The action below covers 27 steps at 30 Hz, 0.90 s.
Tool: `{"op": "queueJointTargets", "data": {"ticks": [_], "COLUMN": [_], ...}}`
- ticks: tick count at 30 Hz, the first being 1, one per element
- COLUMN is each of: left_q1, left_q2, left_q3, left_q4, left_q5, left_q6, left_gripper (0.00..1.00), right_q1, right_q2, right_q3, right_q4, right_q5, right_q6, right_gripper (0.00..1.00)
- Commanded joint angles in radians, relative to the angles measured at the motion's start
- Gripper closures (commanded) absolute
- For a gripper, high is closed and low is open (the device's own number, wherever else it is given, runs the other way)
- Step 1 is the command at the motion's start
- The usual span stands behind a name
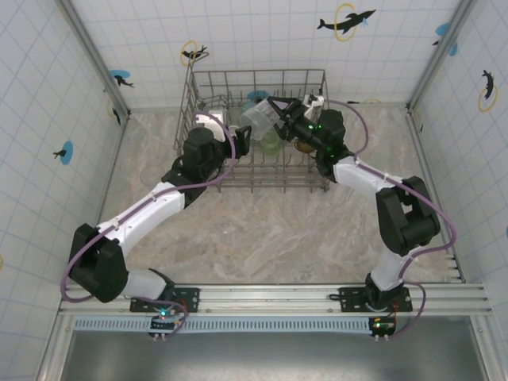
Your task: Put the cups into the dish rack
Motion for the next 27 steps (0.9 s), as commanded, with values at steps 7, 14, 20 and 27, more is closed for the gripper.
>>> {"op": "queueJointTargets", "data": {"ticks": [7, 14, 20, 27], "left_q1": [0.017, 0.043, 0.078, 0.129], "left_q2": [-0.093, -0.114, -0.126, -0.111], "left_q3": [0.028, 0.049, 0.105, 0.147], "left_q4": [-0.106, -0.168, -0.264, -0.312], "left_q5": [-0.140, -0.174, -0.257, -0.329], "left_q6": [0.062, 0.062, 0.006, 0.009], "left_gripper": [0.03, 0.03, 0.03, 0.03], "right_q1": [0.023, 0.037, 0.057, 0.091], "right_q2": [0.073, 0.127, 0.179, 0.238], "right_q3": [0.144, 0.220, 0.300, 0.397], "right_q4": [-0.072, -0.127, -0.186, -0.303], "right_q5": [0.012, 0.008, -0.014, -0.030], "right_q6": [-0.182, -0.286, -0.416, -0.631], "right_gripper": [0.86, 0.87, 0.88, 0.88]}}
